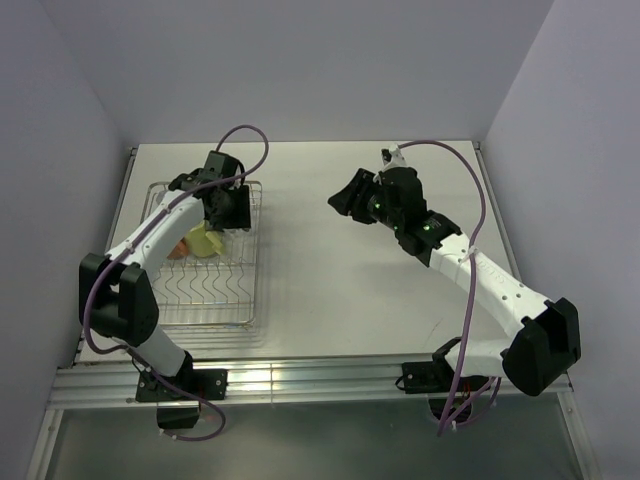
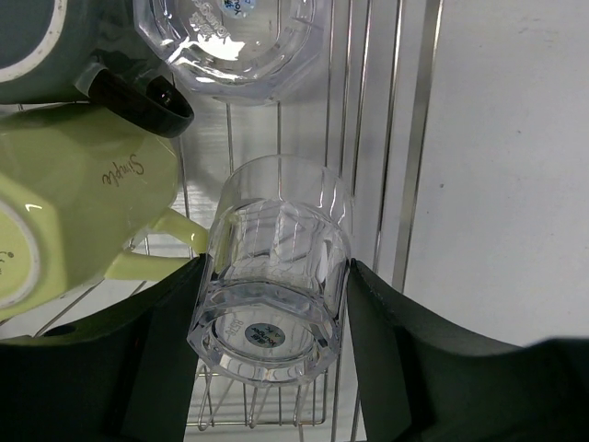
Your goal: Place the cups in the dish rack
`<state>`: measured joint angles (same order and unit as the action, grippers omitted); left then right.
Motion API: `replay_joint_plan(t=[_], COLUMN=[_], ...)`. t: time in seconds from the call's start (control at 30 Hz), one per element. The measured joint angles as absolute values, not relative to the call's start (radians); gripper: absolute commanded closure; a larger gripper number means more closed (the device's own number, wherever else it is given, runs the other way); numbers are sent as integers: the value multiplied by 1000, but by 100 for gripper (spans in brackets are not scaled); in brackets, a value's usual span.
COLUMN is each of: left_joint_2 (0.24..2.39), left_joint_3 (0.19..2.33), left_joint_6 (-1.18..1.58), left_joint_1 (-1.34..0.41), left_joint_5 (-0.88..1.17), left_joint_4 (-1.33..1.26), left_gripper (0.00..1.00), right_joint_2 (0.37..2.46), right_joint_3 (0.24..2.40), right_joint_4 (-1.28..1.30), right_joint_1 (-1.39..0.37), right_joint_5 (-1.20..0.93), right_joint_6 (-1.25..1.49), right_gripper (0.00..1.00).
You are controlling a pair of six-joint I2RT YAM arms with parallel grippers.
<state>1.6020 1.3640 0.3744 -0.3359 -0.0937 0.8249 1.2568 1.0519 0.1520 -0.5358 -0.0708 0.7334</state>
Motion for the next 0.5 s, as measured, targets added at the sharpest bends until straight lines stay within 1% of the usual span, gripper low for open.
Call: replay_joint_plan(t=[0.5], left_joint_2=[1716], left_joint_3=[1392], left_joint_6=[361], left_joint_1=[-356], left_joint_5=[-141], left_joint_4=[820], left_gripper=[100], right_joint_2=[1256], right_joint_3=[1037], right_joint_4=[156], right_joint_1=[-534], right_joint_5=[-71], right_joint_6=[723], right_gripper=[48])
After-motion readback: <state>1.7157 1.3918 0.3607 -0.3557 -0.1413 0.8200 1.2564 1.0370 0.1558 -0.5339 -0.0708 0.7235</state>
